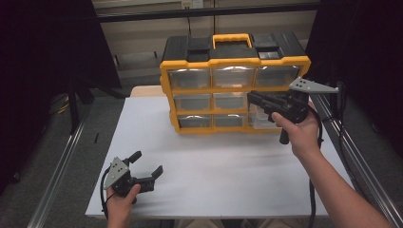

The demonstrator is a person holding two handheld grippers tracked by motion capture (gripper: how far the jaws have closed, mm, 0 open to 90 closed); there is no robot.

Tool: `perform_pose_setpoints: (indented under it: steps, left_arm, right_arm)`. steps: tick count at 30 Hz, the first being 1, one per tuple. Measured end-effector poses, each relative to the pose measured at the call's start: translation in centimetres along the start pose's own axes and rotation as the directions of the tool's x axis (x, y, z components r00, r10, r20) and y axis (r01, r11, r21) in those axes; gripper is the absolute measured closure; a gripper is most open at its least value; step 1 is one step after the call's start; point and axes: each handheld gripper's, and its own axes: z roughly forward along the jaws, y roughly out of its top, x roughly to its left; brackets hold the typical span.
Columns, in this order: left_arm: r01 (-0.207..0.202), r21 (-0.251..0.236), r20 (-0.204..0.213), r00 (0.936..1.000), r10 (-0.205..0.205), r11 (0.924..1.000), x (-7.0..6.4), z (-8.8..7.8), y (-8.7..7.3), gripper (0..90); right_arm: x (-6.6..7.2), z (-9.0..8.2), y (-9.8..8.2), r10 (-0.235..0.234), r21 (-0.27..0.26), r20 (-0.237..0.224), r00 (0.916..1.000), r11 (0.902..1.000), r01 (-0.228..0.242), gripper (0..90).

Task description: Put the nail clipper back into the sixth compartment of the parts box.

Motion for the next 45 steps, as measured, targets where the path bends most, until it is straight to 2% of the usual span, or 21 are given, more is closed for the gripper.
perform_pose_setpoints:
  steps: [10,13,22,23,26,32,33,38,39,40,45]
  left_arm:
    - [0.000,0.000,-0.001,1.0000,0.000,1.0000,0.0,0.0,0.0,2.1]
    - [-0.011,0.005,-0.004,0.9999,0.011,0.9999,0.1,0.0,0.0,2.0]
    - [0.000,0.002,0.001,1.0000,0.000,1.0000,0.0,0.1,0.0,2.1]
    - [-0.008,0.005,-0.012,0.9999,0.008,1.0000,0.0,0.0,0.0,2.1]
    - [-0.014,0.009,-0.011,0.9998,0.014,0.9999,0.0,0.0,0.0,2.1]
    - [-0.004,0.008,0.001,1.0000,0.004,1.0000,0.0,0.1,0.0,2.1]
    - [-0.011,0.008,-0.008,0.9999,0.011,0.9999,0.0,0.0,0.0,2.1]
    - [-0.004,0.008,0.001,1.0000,0.004,1.0000,0.0,0.1,0.0,2.1]
    - [-0.013,0.009,-0.010,0.9999,0.014,0.9999,0.0,0.0,0.0,2.1]
    - [-0.001,0.005,-0.006,1.0000,0.001,1.0000,0.0,0.1,0.0,2.1]
    - [-0.002,0.005,-0.006,1.0000,0.003,1.0000,0.0,0.1,0.0,2.0]
  right_arm:
    - [-0.3,-0.3,0.5,-0.003,-0.002,0.012,0.9999,1.0000,0.003,81.8]
    - [-0.4,-0.4,0.6,-0.002,-0.005,0.014,0.9999,1.0000,0.002,81.8]
    - [-0.8,-0.7,0.9,-0.004,-0.010,0.029,0.9996,0.9999,0.004,81.8]
    - [-0.8,-0.8,1.0,-0.001,-0.013,0.030,0.9996,0.9999,0.001,81.8]
    - [-1.0,-0.9,1.0,0.000,-0.014,0.036,0.9993,0.9999,0.001,81.8]
    - [-1.2,-1.1,1.2,0.002,-0.017,0.047,0.9989,0.9999,-0.001,81.8]
    - [-1.3,-1.1,1.2,0.000,-0.017,0.047,0.9989,0.9999,0.001,81.8]
    - [-1.5,-1.3,1.3,-0.001,-0.021,0.052,0.9986,0.9998,0.002,81.8]
    - [-1.5,-1.4,1.4,0.001,-0.020,0.056,0.9984,0.9998,0.000,81.8]
    - [-1.6,-1.4,1.4,0.002,-0.022,0.057,0.9984,0.9998,0.000,81.8]
    - [-1.9,-1.6,1.4,0.000,-0.024,0.069,0.9976,0.9997,0.001,81.8]
